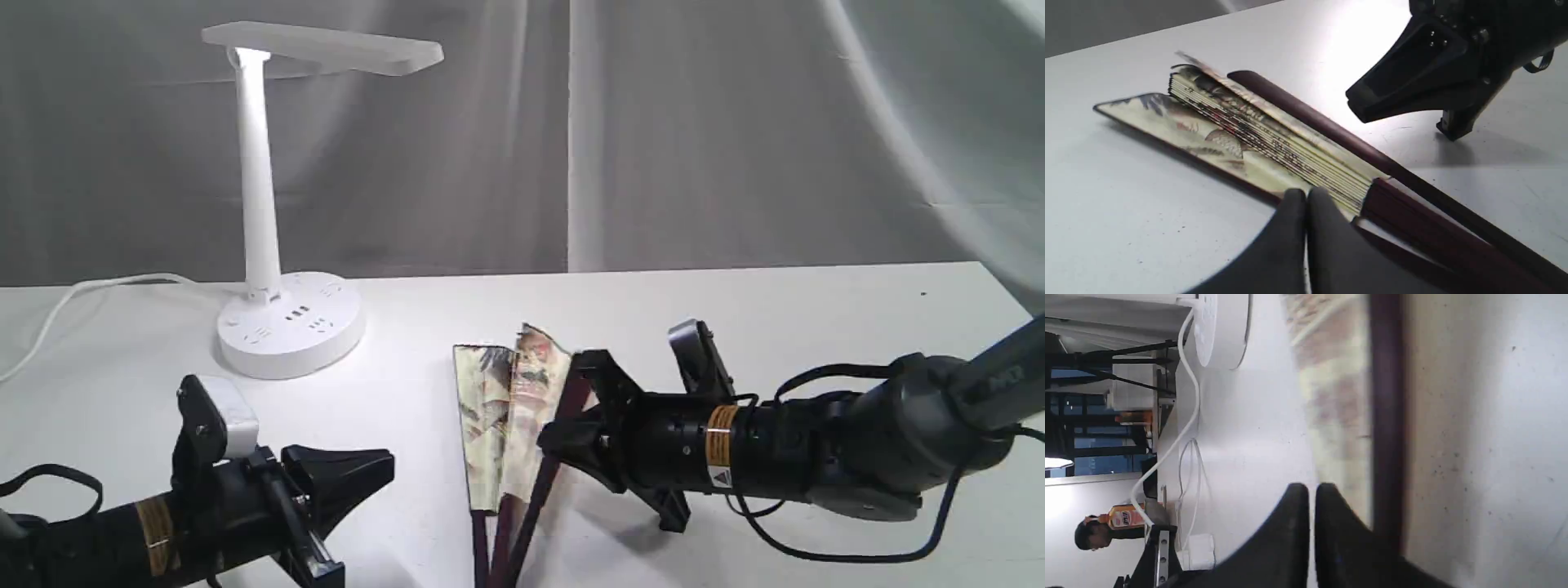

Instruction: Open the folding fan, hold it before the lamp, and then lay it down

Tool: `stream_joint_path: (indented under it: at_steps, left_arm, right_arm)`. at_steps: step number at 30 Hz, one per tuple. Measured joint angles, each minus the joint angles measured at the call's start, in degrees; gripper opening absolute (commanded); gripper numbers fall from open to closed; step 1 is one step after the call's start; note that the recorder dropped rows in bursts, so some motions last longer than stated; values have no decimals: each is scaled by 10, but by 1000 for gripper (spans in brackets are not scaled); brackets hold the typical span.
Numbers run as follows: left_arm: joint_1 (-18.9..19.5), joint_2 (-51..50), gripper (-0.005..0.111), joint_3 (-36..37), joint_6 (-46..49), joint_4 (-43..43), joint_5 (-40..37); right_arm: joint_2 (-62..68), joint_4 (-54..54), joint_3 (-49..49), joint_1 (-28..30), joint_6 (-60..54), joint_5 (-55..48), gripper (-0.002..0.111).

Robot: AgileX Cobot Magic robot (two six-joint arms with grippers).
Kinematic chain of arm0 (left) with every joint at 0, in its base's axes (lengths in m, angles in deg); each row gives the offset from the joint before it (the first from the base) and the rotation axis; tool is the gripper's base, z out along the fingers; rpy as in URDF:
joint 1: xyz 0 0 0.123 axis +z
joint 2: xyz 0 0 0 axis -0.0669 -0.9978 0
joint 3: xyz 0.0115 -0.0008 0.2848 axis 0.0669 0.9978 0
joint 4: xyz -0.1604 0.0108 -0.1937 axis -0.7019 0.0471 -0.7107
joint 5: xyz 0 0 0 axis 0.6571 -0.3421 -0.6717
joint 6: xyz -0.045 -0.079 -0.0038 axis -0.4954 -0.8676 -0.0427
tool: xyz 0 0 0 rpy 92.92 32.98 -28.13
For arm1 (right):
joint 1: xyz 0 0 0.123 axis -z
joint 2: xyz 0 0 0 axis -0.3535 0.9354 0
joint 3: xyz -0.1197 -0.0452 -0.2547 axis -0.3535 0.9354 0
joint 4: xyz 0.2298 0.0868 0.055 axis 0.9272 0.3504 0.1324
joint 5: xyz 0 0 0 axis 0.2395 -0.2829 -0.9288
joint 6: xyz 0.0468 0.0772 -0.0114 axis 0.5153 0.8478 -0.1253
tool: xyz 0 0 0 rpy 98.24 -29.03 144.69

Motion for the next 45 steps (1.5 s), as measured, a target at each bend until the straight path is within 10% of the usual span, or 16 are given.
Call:
stream_joint_path:
  at_steps: [13,23,33,45]
  left_arm:
    - [0,0,0,0,0,15,0]
    - [-95,0,0,-54,-12,2,-7]
    - [-176,0,0,-191,-30,-58,-185]
    - [-184,-78,0,-273,-95,-58,-323]
  right_arm:
    - [-4,-93,-1,29,18,29,1]
    - [-9,-168,-2,38,51,9,37]
    - [-14,-174,-2,38,69,-23,39]
    - [-14,-176,-2,38,70,-19,39]
